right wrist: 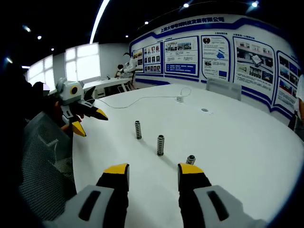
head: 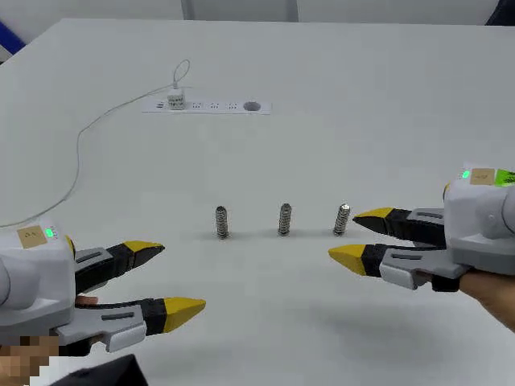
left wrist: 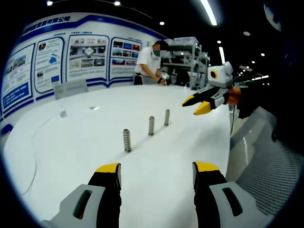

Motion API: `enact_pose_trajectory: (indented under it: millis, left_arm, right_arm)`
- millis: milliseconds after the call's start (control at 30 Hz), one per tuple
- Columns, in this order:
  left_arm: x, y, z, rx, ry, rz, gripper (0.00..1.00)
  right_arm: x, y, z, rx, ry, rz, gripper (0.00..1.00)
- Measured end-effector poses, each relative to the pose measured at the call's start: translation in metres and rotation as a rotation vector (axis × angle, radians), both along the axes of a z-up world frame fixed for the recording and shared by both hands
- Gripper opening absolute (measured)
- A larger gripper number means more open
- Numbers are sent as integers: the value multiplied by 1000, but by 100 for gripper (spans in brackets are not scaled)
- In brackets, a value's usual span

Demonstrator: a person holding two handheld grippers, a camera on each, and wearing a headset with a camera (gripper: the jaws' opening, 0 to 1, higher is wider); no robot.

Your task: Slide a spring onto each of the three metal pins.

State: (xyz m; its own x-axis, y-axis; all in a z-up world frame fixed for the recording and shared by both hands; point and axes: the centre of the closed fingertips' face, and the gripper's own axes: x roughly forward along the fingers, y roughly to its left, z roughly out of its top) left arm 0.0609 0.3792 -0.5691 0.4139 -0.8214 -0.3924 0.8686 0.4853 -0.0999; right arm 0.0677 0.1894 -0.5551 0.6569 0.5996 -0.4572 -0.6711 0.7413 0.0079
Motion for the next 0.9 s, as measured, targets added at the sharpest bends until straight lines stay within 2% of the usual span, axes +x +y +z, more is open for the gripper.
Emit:
enact_pose_trajectory:
  millis: [400, 900]
  left_arm:
    - [0, 1, -1, 10, -5, 3, 63]
    - [3, 5, 0, 6, -6, 32, 65]
  right_arm:
    - [-2, -26, -7, 0, -32, -48, 55]
    - [-6, -38, -10, 0, -31, -77, 60]
